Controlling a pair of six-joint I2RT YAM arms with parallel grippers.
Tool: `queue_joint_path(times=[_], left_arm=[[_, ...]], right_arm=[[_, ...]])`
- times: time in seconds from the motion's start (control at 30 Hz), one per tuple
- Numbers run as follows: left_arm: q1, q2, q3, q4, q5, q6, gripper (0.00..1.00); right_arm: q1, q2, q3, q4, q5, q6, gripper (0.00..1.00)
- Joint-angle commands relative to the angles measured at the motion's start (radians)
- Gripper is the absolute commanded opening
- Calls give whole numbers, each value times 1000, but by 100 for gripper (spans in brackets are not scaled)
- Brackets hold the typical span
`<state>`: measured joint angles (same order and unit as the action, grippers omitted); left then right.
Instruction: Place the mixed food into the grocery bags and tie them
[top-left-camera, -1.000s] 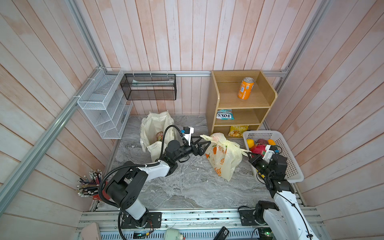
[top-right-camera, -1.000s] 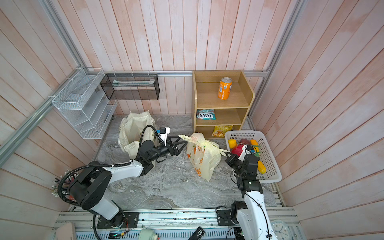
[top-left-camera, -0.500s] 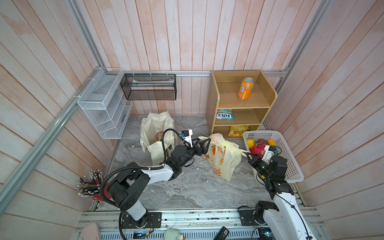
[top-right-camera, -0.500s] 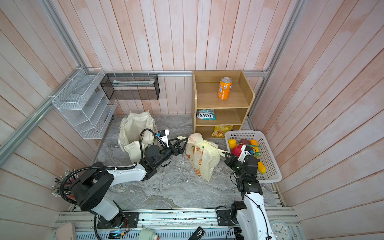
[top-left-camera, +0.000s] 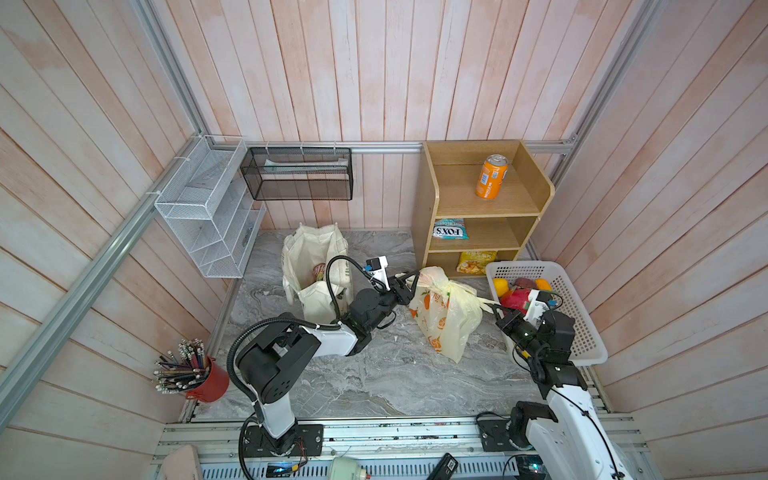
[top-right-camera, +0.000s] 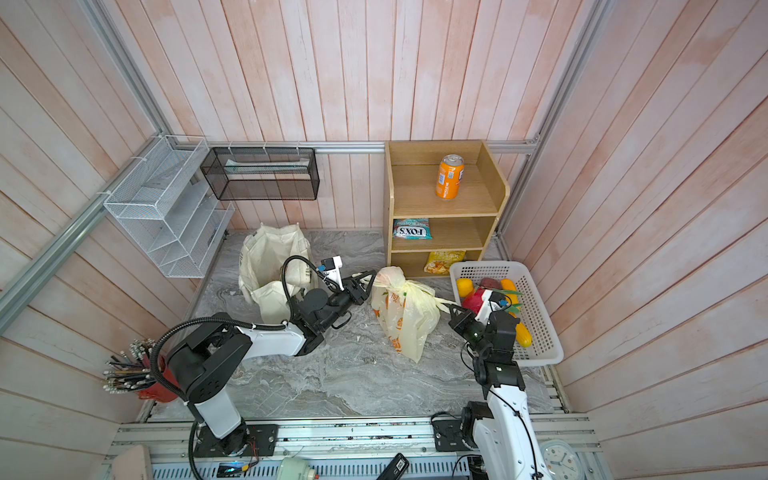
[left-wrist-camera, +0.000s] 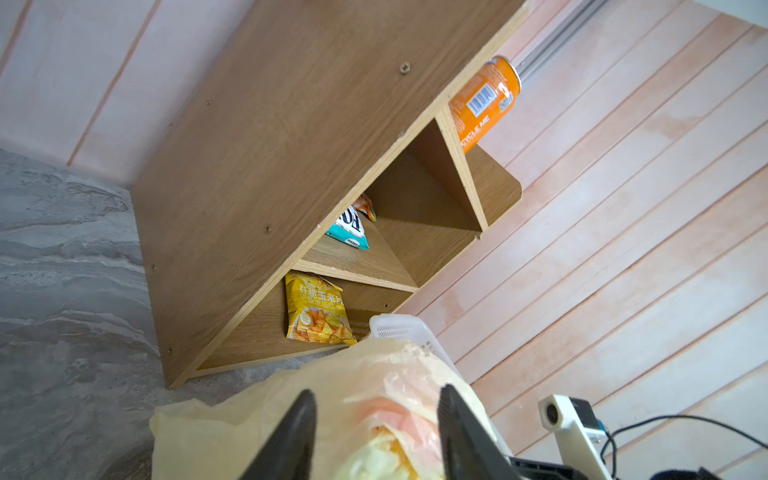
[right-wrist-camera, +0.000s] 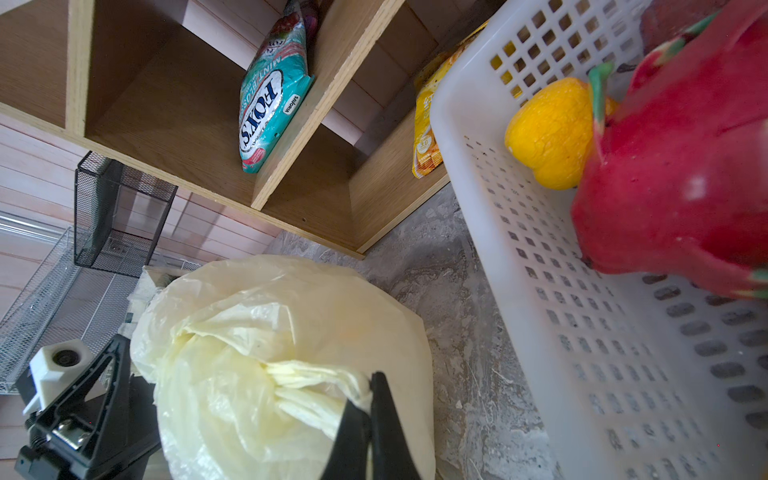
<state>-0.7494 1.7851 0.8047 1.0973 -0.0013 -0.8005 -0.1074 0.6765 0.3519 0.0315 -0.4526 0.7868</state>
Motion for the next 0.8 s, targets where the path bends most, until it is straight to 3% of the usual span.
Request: queue_joint_path(times=[0.0, 0.03, 0.13, 0.23, 0.5, 0.77], left_arm=[[1, 34, 13, 56, 17, -33, 5], [1, 32, 12, 54, 15, -37, 0], [9, 14, 12, 43, 28, -28, 0], [42, -14, 46, -11, 108, -5, 0], [128, -115, 182, -409, 248, 166, 0], [205, -132, 48, -338, 295, 150, 0]], right_arm=[[0, 5, 14, 36, -12, 15, 0], [0, 12, 18, 44, -13, 21, 0], [2, 37, 39, 70, -15, 40, 0], [3, 74, 72, 102, -13, 55, 0], [-32, 113, 111, 88, 140, 42, 0], [-182, 109, -12, 93, 195, 82, 0]])
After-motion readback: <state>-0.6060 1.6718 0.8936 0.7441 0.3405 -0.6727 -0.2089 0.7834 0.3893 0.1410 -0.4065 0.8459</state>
